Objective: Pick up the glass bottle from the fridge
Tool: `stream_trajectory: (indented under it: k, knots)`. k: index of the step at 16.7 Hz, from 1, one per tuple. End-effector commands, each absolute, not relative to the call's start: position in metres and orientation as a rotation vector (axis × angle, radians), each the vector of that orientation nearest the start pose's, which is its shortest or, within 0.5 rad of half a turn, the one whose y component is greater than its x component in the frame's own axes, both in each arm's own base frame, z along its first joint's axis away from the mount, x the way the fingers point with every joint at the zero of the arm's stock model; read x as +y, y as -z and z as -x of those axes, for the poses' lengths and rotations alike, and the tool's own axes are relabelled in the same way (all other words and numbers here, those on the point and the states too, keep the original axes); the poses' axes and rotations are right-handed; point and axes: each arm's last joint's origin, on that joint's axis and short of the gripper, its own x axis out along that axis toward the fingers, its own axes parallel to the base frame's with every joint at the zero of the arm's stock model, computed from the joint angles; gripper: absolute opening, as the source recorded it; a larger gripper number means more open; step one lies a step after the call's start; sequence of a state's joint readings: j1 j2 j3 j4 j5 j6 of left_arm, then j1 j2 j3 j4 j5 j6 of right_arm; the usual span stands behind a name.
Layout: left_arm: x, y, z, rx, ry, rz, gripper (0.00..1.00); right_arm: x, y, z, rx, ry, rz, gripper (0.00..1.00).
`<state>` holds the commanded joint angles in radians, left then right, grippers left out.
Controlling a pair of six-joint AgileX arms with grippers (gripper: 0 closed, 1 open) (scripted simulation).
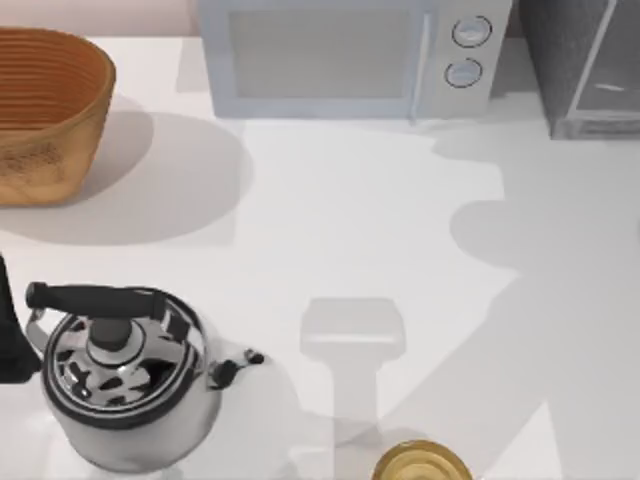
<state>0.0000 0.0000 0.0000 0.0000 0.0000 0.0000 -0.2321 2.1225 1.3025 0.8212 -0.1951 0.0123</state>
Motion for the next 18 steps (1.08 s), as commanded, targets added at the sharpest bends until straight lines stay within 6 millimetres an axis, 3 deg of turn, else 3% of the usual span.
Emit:
stream_trajectory:
  k: [3, 5, 11, 13, 18]
  knots:
    - [-0.001, -0.160, -0.106, 0.000, 0.000, 0.000, 1.00, -0.099, -0.185, -0.459, 0.003, 0.013, 0.001, 0.00]
    - [-0.001, -0.160, -0.106, 0.000, 0.000, 0.000, 1.00, -0.100, -0.189, -0.447, -0.004, 0.018, 0.006, 0.00]
    - [-0.001, -0.160, -0.106, 0.000, 0.000, 0.000, 1.00, -0.098, -0.181, -0.380, 0.022, 0.016, -0.004, 0.00]
    - [-0.001, -0.160, -0.106, 0.000, 0.000, 0.000, 1.00, -0.097, -0.182, -0.366, 0.012, 0.013, -0.002, 0.00]
    - [-0.001, -0.160, -0.106, 0.000, 0.000, 0.000, 1.00, -0.095, -0.182, -0.364, 0.012, 0.007, -0.005, 0.00]
